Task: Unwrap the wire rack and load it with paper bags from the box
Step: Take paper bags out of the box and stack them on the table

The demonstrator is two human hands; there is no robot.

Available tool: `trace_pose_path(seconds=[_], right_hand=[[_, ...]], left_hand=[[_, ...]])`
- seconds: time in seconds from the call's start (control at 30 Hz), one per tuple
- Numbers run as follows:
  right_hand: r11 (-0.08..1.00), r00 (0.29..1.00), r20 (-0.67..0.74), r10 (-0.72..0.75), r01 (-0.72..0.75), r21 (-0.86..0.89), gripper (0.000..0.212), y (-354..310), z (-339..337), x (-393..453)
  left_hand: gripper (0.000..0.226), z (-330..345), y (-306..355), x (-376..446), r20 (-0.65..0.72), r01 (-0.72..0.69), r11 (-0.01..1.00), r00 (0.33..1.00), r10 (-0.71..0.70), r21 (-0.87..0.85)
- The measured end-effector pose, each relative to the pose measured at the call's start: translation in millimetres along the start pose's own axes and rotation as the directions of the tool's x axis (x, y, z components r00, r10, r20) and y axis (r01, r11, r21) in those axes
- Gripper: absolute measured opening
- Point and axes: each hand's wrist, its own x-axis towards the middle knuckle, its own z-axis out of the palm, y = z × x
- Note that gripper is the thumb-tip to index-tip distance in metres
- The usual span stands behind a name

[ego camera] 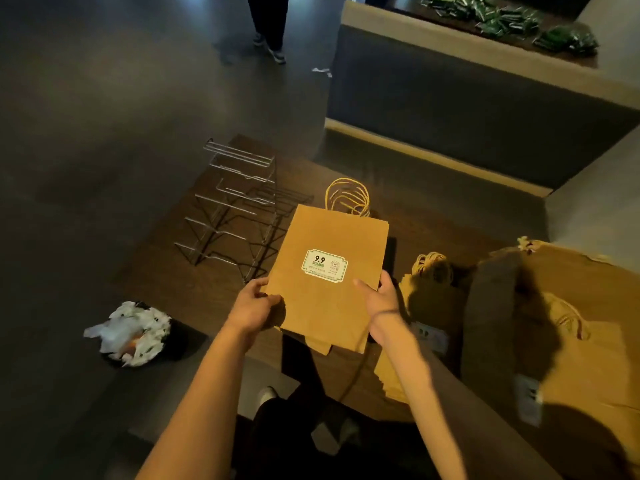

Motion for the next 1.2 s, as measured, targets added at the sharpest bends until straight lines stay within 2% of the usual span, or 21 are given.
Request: trace_pose_path(seconds=[0.1, 0.2, 0.27, 0.37, 0.43, 0.57, 0.7, 0.8, 0.9, 1.0, 1.07, 1.13, 1.2], right_hand=[[0.962, 0.986, -0.068, 0.154, -0.165, -0.216, 0.016, 31.8, 21.1, 22.5], [0.862, 0.947, -0.175, 0.268, -0.317, -0.397, 0.013, 75.9, 21.7, 40.5], [0.823, 0.937, -0.226, 0.265, -0.342, -0.453, 0.012, 92.7, 23.2, 47.5], [0.730, 0.955, -0.253, 0.152, -0.281, -0.623, 0.012, 106.4, 25.4, 62.1], [0.691, 0.958, -0.252, 0.136, -0.275, -0.669, 0.019, 118.3, 20.9, 72.5], [0.706, 0.963, -0.199, 0.181, -0.268, -0.655, 0.031, 103.1, 25.8, 59.4], [0.813, 0.991, -0.118, 0.068, -0.124, -0.569, 0.033, 64.8, 17.2, 56.9], [0.878, 0.999, -0.010, -0.035, 0.026, -0.478, 0.024, 10.7, 4.6, 27.9], [0.895, 0.972, 0.083, -0.219, 0.234, -0.380, 0.018, -54.0, -23.5, -18.3], [0.856, 0.911, 0.040, -0.410, 0.399, -0.329, 0.018, -99.9, -85.0, -54.3], [0.816, 0.863, -0.056, -0.502, 0.452, -0.360, 0.017, -113.6, -140.0, -70.4], [0.847, 0.862, -0.201, -0.466, 0.368, -0.385, 0.016, -112.7, -200.2, -76.1], [0.899, 0.899, -0.318, -0.302, 0.157, -0.409, 0.012, -93.8, -265.1, -73.4]], left_hand=[[0.043, -15.9, -16.4, 29.4, -0.098, -0.021, 0.997, 0.995, 0.029, 0.078], [0.051, -19.2, -38.1, 41.8, -0.092, 0.045, 0.989, 0.995, -0.032, 0.142], [0.053, -17.7, -48.7, 45.8, -0.095, 0.054, 0.987, 0.995, -0.040, 0.153], [0.052, -12.8, -55.1, 53.0, -0.103, 0.009, 0.984, 0.995, 0.010, 0.179], [0.049, -9.3, -54.7, 50.9, -0.088, -0.003, 0.986, 0.996, 0.018, 0.167], [0.043, -8.6, -49.5, 43.0, -0.088, -0.007, 0.975, 0.996, 0.027, 0.221], [0.036, 0.4, -29.0, 30.7, -0.151, -0.081, 0.934, 0.978, 0.141, 0.349], [0.012, 25.1, 8.6, 6.8, -0.074, -0.204, 0.941, 0.970, 0.232, 0.270], [0.011, 66.9, 42.5, -29.9, 0.091, -0.284, 0.954, 0.957, 0.275, 0.099], [0.012, 121.0, 63.2, -71.4, 0.182, -0.337, 0.941, 0.928, 0.326, 0.032], [0.011, 159.3, 67.0, -98.1, 0.266, -0.365, 0.931, 0.897, 0.353, -0.005], [0.013, 194.1, 63.2, -120.5, 0.356, -0.379, 0.925, 0.861, 0.362, -0.025], [0.013, 225.5, 56.2, -140.9, 0.424, -0.382, 0.922, 0.826, 0.371, -0.061]])
